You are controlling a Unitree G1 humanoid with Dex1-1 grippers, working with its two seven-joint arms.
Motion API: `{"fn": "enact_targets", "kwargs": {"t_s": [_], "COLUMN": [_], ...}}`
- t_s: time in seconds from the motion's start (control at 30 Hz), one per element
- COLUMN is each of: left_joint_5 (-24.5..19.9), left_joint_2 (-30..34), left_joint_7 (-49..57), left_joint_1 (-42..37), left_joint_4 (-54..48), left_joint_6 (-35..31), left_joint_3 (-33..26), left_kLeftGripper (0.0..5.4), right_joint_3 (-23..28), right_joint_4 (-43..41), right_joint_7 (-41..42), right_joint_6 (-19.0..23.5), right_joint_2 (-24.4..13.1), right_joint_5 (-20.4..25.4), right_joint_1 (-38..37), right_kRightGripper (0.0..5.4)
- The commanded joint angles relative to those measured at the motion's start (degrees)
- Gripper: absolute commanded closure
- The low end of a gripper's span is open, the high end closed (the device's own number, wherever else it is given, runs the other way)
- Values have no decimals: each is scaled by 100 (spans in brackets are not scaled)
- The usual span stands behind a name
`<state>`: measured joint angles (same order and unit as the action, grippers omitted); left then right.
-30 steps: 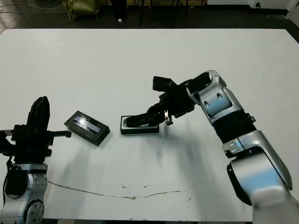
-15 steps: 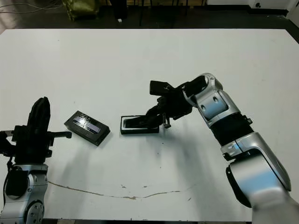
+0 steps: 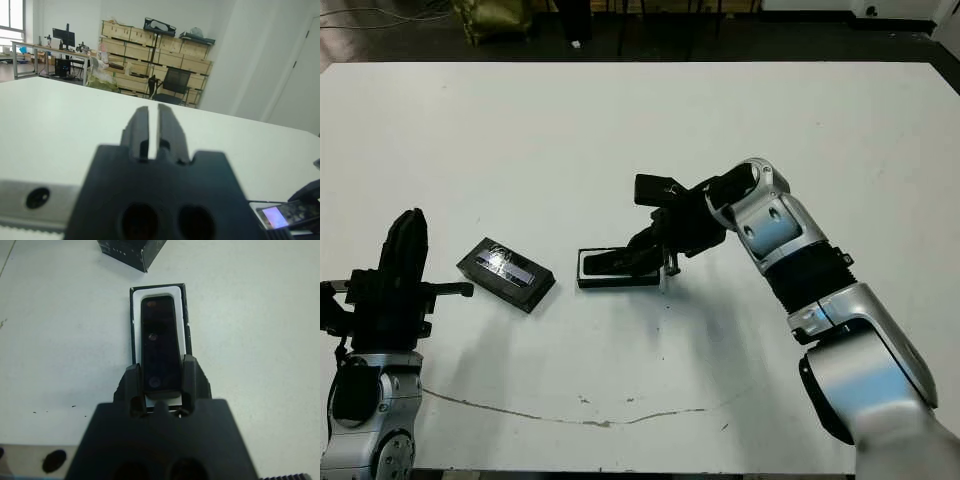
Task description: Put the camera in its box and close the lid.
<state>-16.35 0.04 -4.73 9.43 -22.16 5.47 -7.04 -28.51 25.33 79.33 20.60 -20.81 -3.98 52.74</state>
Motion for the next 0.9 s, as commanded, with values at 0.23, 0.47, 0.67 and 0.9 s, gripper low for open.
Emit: {"fn": "enact_targets", "kwargs": {"t_s": [0.23, 0.47, 0.67, 0.9], "left_joint_5": [32, 54, 30, 97], "left_joint_2": [-14, -6, 9, 12], "left_joint_7": [27, 26, -13, 42], "left_joint_1": [147, 146, 112, 92], "left_joint_4": [45, 51, 99, 72], "left_joint_6": [-71, -46, -7, -56], "left_joint_3": [-1, 11, -1, 7], "left_kLeftGripper": [540, 540, 540, 540], "right_joint_3": [-147, -112, -154, -101], "right_joint_4": [-28, -34, 96, 79], "right_joint_7": [-38, 16, 235, 260], "right_joint_6": [36, 40, -38, -33], "right_joint_2": [106, 39, -6, -47], "right_joint_5": [-74, -77, -75, -88], "right_joint_1": [-123, -76, 31, 49], "right_kRightGripper": [520, 395, 260, 105]}}
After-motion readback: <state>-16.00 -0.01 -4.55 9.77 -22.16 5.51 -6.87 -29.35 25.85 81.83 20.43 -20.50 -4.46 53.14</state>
